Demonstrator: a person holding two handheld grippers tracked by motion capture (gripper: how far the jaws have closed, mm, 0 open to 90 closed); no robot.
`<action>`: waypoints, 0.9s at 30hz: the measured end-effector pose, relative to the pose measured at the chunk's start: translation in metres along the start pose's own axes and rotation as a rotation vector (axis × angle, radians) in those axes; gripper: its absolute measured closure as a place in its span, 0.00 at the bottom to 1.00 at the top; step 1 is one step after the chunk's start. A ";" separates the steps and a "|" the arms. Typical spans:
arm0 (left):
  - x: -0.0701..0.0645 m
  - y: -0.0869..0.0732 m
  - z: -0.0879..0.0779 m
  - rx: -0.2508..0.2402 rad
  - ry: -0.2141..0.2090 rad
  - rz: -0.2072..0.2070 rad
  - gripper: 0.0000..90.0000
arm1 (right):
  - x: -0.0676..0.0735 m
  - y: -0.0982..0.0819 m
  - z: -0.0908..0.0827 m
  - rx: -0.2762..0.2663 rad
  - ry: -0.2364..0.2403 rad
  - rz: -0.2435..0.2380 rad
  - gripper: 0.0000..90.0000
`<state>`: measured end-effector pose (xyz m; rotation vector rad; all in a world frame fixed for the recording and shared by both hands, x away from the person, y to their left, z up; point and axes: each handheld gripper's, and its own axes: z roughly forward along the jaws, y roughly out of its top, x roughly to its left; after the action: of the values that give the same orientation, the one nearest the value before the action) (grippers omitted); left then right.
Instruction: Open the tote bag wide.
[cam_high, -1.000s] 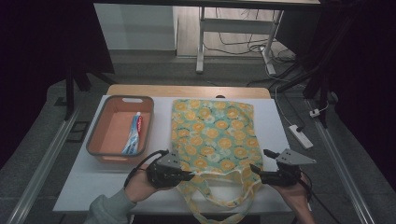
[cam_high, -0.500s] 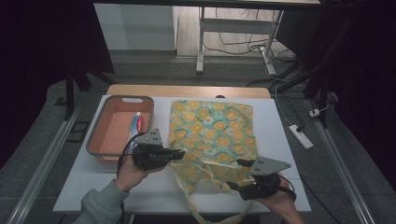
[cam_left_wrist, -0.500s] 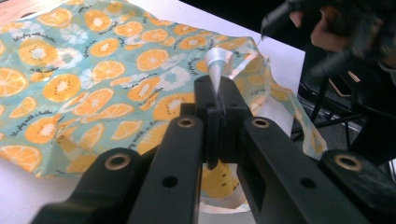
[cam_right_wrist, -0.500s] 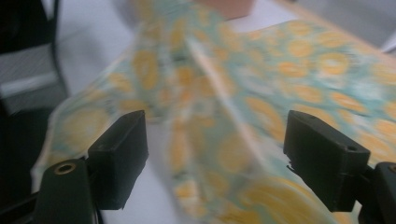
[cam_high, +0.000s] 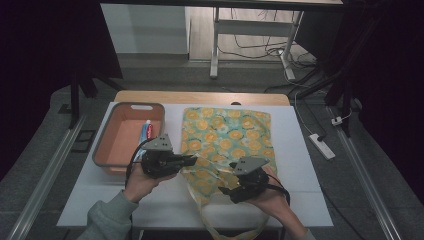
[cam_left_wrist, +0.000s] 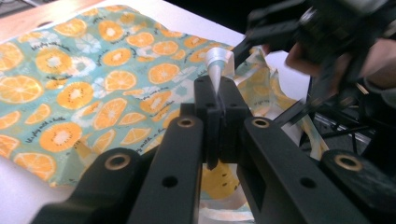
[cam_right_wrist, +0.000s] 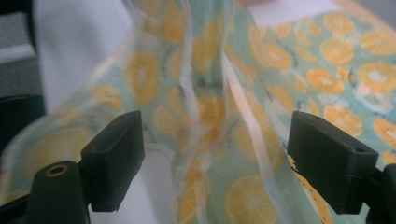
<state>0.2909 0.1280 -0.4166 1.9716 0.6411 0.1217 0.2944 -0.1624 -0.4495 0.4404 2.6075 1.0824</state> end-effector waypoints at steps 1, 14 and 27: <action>0.001 0.000 -0.001 -0.004 0.004 -0.001 0.98 | -0.003 -0.001 0.011 0.047 -0.016 0.006 0.23; 0.005 0.000 -0.008 -0.037 0.034 -0.012 0.98 | -0.018 -0.010 0.010 0.084 -0.021 0.053 0.94; -0.017 -0.001 -0.023 -0.089 0.084 0.044 0.53 | -0.044 0.020 -0.007 -0.087 0.032 0.143 0.96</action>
<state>0.2684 0.1384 -0.4032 1.9030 0.6358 0.2573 0.3355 -0.1704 -0.4240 0.6015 2.5778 1.2527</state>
